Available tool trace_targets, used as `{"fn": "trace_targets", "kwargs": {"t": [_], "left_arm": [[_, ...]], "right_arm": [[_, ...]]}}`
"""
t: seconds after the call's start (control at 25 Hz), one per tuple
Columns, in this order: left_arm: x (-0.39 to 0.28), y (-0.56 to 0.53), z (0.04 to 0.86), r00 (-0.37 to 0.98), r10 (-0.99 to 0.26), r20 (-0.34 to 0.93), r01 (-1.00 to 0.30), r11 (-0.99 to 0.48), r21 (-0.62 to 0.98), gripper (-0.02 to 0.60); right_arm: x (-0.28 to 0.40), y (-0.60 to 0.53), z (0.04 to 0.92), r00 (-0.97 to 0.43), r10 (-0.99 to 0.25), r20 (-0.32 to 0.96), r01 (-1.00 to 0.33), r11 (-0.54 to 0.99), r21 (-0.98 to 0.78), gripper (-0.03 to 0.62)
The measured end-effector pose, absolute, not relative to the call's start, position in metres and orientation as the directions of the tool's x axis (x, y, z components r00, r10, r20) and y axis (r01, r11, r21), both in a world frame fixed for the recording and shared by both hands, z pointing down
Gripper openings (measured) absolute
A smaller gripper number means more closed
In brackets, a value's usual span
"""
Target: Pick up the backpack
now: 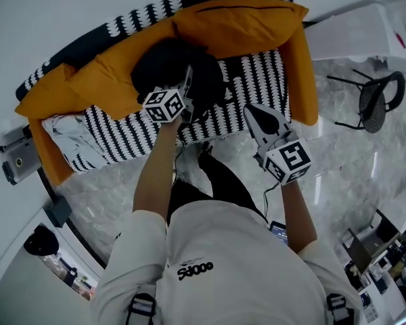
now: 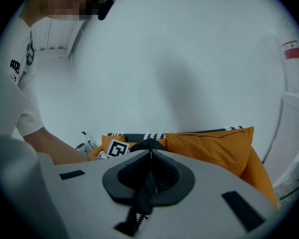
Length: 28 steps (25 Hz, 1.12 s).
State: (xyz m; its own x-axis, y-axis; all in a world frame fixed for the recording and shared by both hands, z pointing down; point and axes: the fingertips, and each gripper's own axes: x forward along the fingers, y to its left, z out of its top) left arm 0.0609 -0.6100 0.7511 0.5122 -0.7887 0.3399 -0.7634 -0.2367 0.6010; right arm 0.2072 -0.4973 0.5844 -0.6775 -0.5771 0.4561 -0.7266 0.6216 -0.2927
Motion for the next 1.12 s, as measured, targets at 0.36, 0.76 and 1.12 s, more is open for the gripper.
{"fn": "trace_targets", "kwargs": {"t": [0.36,0.76,1.12], "left_arm": [[0.069,-0.578,0.714,0.564,-0.762,0.319,-0.791,-0.388,0.473,0.037],[0.080,-0.534,0.681,0.593,-0.745,0.307,-0.799,-0.494,0.344,0.037],[0.086,-0.474,0.651,0.665,-0.694,0.277,-0.744,-0.580,0.332,0.037]], "right_arm": [[0.211,-0.475,0.555,-0.649,-0.623,0.436,-0.752,0.612,-0.246,0.035],[0.227,-0.412,0.544,-0.545,-0.700,0.461,-0.834,0.509,-0.214,0.035],[0.224,-0.366,0.514,-0.473,-0.766,0.435,-0.879,0.442,-0.176,0.035]]}}
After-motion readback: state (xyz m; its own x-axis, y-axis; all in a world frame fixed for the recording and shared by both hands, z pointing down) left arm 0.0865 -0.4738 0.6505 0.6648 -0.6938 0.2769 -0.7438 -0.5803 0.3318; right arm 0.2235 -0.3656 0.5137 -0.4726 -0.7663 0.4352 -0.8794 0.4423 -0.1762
